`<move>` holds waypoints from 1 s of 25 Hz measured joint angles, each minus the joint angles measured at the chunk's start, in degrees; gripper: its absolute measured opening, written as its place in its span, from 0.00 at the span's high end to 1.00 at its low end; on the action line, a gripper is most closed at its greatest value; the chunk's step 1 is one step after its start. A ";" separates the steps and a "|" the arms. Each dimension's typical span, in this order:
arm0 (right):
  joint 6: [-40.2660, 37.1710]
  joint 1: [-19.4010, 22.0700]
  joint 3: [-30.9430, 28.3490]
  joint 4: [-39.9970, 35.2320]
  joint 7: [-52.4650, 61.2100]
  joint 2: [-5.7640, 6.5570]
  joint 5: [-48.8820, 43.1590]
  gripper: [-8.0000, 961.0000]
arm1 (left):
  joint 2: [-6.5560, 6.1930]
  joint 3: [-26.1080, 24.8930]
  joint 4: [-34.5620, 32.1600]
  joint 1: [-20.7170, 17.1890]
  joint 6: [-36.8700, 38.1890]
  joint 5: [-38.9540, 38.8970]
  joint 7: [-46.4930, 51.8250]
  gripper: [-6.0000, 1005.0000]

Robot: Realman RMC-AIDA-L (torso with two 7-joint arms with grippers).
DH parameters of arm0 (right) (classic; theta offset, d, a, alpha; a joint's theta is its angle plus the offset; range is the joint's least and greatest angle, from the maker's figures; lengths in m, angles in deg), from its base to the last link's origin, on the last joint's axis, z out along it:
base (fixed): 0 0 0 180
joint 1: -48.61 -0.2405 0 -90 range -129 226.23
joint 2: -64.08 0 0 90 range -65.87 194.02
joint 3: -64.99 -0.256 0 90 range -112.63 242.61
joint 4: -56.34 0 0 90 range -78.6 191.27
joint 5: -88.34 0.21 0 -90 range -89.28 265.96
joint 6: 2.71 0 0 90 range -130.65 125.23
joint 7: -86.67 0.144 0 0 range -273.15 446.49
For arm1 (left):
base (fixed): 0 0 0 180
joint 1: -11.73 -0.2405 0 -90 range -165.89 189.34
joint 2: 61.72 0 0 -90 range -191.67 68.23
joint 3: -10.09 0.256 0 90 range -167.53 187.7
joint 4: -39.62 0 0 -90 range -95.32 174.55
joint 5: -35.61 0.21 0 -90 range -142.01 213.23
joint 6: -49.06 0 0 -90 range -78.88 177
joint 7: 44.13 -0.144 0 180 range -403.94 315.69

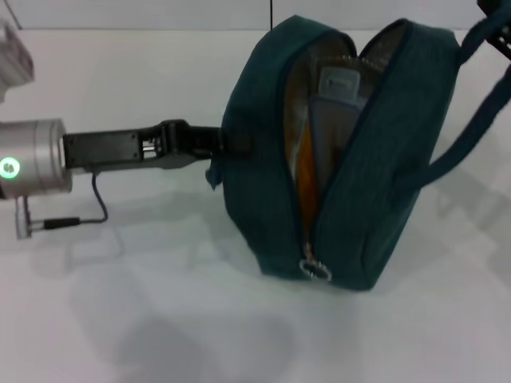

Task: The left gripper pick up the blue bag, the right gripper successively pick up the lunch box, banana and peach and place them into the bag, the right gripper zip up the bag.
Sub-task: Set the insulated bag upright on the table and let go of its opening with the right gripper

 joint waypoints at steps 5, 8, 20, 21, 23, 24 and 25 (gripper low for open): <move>2.54 1.16 0.25 0.75 1.43 0.29 -0.76 0.10 | 0.96 0.09 1.69 -1.64 1.29 -1.31 -2.59 0.94; 6.84 0.85 0.38 1.93 1.96 0.57 -1.91 0.10 | 0.83 -0.04 5.05 -0.74 0.73 -1.34 -5.16 0.94; 10.51 2.72 -0.22 1.40 14.95 1.67 -15.78 0.11 | 1.07 -0.22 5.53 -0.98 -2.77 -2.28 -7.18 0.94; 9.65 2.93 -0.22 1.10 15.77 1.86 -15.81 0.11 | 1.08 -0.22 5.54 -1.04 -2.91 -2.29 -7.20 0.94; 7.51 3.00 -0.23 0.67 17.60 2.41 -15.82 0.11 | 1.08 -0.22 5.55 -1.11 -3.21 -2.30 -7.25 0.93; 5.40 2.79 -0.20 0.59 19.53 2.95 -15.92 0.11 | 1.08 -0.22 5.55 -1.11 -3.51 -2.31 -7.31 0.93; 5.40 2.79 -0.20 0.59 19.53 2.95 -15.92 0.11 | 1.08 -0.22 5.55 -1.12 -3.79 -2.31 -7.41 0.93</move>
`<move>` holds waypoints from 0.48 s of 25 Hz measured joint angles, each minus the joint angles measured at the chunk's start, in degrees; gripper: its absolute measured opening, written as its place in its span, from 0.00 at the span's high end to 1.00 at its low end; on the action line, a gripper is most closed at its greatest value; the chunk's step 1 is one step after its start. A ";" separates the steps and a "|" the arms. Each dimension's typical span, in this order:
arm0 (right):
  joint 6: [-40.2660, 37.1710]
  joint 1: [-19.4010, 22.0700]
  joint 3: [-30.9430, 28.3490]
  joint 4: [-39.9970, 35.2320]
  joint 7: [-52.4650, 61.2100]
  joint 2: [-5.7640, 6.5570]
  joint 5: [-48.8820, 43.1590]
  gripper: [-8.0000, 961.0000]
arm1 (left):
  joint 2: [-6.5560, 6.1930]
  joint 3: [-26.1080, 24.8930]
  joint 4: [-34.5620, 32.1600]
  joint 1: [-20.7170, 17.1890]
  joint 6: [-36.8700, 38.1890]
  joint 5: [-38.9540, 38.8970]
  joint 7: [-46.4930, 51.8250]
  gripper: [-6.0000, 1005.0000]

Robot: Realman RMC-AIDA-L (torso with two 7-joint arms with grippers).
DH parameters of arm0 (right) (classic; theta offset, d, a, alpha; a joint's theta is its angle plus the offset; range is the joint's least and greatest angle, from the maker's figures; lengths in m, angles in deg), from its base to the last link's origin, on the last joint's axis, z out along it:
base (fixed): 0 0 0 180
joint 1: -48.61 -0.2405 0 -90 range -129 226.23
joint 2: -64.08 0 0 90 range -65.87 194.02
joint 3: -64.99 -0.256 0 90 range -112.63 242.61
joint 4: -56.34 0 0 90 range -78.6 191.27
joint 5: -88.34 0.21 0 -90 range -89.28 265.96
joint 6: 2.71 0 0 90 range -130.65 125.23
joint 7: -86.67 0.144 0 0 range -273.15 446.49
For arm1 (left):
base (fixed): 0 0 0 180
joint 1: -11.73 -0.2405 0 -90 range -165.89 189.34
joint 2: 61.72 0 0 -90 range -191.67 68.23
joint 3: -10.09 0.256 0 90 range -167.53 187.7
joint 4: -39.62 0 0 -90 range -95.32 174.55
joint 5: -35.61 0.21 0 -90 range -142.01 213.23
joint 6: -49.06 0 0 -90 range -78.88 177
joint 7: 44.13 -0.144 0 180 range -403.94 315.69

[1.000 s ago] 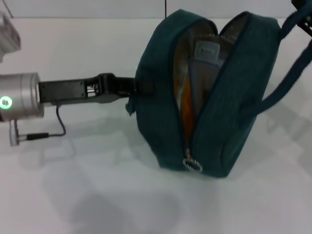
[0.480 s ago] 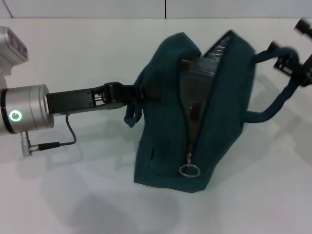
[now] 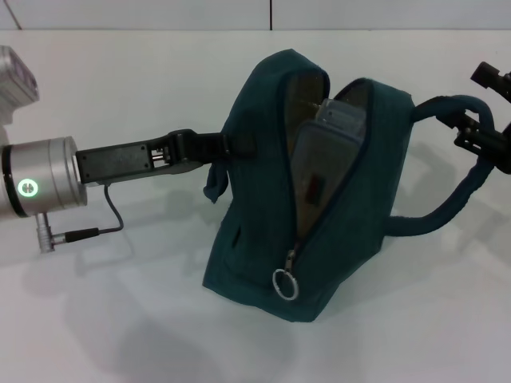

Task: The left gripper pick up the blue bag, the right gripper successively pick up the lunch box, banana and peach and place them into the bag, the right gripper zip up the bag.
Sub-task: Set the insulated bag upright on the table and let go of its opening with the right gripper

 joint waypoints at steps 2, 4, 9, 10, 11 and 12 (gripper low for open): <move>-0.56 -0.65 0.02 -0.27 2.83 0.58 -0.67 0.11 | 0.00 0.00 0.00 -0.01 -0.71 0.00 -0.28 0.93; 1.51 -1.68 0.03 -0.59 6.78 1.23 -1.47 0.11 | 0.00 0.01 0.00 -0.08 -1.27 0.00 -0.54 0.93; 9.21 -4.82 0.20 -0.48 12.04 1.72 -4.67 0.11 | 0.00 0.00 0.00 -0.48 -2.19 -0.01 -1.09 0.93; 9.89 -5.37 0.14 -0.51 12.88 1.65 -6.23 0.11 | 0.00 -0.08 0.00 -0.54 -2.27 -0.01 -1.16 0.93; 10.09 -5.73 0.07 -0.52 13.38 1.62 -7.03 0.11 | 0.00 -0.32 0.01 -0.63 -2.36 0.00 -1.29 0.93; 10.37 -6.30 -0.08 -0.55 14.11 1.54 -8.12 0.11 | 0.00 -0.56 0.03 -0.71 -2.39 0.05 -1.38 0.93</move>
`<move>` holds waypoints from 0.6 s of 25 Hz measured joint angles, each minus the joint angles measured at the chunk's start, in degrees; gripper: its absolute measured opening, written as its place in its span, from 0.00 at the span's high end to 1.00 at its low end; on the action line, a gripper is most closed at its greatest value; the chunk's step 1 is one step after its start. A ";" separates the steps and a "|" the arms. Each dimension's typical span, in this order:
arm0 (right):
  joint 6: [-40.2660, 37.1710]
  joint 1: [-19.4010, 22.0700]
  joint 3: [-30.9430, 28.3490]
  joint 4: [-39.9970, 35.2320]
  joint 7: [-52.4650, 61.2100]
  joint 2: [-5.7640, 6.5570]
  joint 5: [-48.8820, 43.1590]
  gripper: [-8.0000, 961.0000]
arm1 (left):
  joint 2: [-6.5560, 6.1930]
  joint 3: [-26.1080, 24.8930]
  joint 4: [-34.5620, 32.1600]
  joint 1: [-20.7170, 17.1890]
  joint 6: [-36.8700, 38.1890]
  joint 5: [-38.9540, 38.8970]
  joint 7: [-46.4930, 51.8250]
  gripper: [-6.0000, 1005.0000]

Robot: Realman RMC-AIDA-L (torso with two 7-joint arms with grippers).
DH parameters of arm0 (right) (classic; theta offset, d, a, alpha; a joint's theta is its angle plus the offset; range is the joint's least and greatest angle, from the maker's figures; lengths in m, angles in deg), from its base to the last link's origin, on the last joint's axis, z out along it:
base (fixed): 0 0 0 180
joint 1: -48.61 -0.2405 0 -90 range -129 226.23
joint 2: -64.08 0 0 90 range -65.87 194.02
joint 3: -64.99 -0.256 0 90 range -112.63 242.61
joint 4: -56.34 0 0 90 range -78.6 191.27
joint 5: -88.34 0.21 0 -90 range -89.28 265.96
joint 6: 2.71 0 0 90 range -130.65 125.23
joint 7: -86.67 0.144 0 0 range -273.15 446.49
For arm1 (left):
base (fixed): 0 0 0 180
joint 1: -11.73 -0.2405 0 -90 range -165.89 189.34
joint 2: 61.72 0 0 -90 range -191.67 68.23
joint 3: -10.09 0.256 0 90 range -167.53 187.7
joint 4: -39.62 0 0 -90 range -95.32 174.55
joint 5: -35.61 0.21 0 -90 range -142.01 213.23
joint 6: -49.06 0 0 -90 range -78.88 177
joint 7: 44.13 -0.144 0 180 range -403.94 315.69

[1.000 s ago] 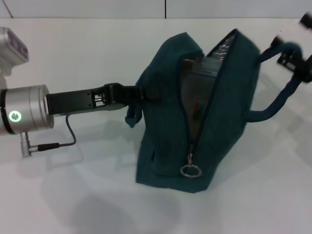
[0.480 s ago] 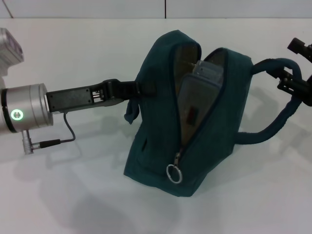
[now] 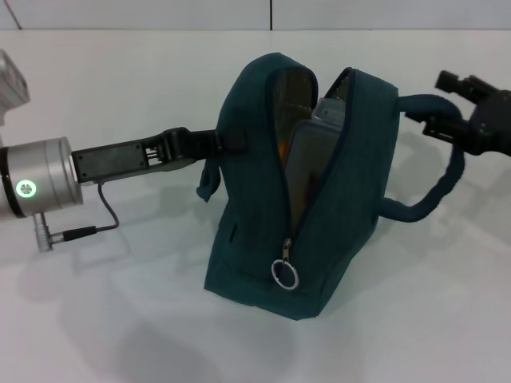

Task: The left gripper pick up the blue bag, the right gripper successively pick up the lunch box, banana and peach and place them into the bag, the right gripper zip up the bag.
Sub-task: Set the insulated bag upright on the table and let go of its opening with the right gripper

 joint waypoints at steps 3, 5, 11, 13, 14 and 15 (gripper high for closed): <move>0.34 -0.39 -2.47 -1.48 0.08 -0.44 -0.82 0.11 | 0.00 -0.38 0.04 -0.67 -0.03 0.02 -0.49 0.93; 0.51 0.14 -4.81 -4.76 -0.01 -0.65 -1.60 0.11 | 0.00 -0.61 0.05 -1.21 -0.02 -0.03 -0.76 0.93; 0.54 2.47 -7.81 -16.95 1.66 -0.71 -1.98 0.11 | 0.03 -0.88 0.23 -3.11 0.14 -1.28 -1.84 0.93; 0.49 2.63 -7.98 -20.24 3.28 -0.74 -2.30 0.11 | 0.05 -0.90 0.66 -3.33 0.29 -1.79 -2.18 0.93; 0.55 2.63 -7.98 -21.48 3.91 -0.75 -2.55 0.11 | 0.06 -0.90 1.00 -3.40 0.37 -2.07 -2.45 0.93; 0.77 2.60 -7.91 -22.18 4.30 -0.79 -3.02 0.11 | 0.07 -0.90 1.41 -3.41 0.43 -2.40 -2.77 0.93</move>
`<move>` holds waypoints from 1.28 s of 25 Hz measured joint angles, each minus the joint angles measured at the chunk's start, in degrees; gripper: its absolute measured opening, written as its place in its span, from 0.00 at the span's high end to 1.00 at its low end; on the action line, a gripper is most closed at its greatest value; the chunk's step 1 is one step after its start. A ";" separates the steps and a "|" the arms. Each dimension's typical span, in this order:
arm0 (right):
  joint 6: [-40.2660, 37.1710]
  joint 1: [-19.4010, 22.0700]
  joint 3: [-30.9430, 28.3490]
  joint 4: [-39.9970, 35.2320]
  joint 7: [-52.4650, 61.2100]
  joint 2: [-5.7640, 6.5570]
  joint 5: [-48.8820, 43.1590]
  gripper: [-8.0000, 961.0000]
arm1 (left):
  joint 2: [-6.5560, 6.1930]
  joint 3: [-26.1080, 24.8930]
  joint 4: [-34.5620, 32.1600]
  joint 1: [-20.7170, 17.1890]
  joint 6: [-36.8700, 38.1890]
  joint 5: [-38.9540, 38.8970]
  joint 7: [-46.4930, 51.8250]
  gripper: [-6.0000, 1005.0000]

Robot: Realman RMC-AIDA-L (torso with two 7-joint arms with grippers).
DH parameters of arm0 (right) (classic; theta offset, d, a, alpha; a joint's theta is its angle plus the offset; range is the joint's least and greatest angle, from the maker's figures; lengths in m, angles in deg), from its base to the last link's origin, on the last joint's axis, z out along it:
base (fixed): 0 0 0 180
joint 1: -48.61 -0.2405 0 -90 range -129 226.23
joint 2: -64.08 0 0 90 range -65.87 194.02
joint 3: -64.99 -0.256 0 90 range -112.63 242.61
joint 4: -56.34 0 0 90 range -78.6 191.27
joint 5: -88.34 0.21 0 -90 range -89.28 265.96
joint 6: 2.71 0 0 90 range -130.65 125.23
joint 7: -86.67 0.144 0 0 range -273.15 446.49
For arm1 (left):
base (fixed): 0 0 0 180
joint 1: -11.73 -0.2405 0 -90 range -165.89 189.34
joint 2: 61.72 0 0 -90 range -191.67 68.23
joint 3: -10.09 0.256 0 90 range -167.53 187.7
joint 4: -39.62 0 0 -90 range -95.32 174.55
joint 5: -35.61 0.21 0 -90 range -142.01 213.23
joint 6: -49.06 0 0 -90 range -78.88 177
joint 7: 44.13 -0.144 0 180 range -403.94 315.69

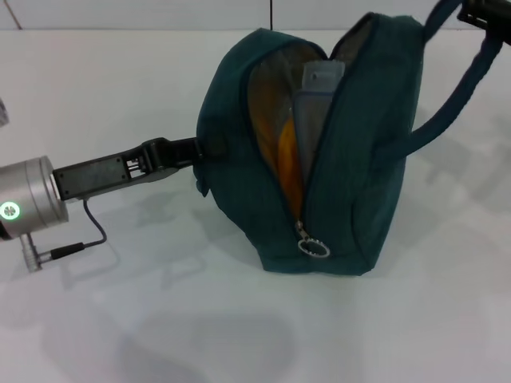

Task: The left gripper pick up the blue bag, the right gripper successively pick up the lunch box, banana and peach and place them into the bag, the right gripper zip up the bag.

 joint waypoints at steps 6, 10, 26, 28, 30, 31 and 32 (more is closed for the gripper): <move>6.15 -4.06 0.16 4.78 5.33 -1.10 -11.74 0.11 | 0.02 0.02 2.51 0.47 -0.38 -0.37 -2.32 0.93; 6.38 -7.49 0.19 11.11 9.43 -1.49 -20.17 0.11 | 0.02 0.00 2.56 0.67 -1.01 -0.37 -2.45 0.92; -17.19 2.50 -12.12 7.56 1.24 -3.26 -13.84 0.11 | 0.02 0.04 2.61 1.02 -1.88 0.03 -3.21 0.92; -21.64 2.70 -11.99 7.53 0.59 -3.13 -13.70 0.11 | 0.02 0.00 2.60 0.97 -1.88 0.03 -3.21 0.92; -26.62 2.45 -11.75 7.95 0.45 -2.95 -14.82 0.11 | 0.02 0.01 2.61 1.02 -1.89 0.03 -3.22 0.92; -29.04 2.29 -11.70 8.18 0.45 -2.87 -15.73 0.11 | 0.02 0.00 2.61 1.04 -1.91 0.02 -3.22 0.92; -30.28 2.25 -11.76 8.31 0.45 -2.91 -16.37 0.11 | 0.02 0.01 2.61 1.06 -1.99 -0.01 -3.23 0.92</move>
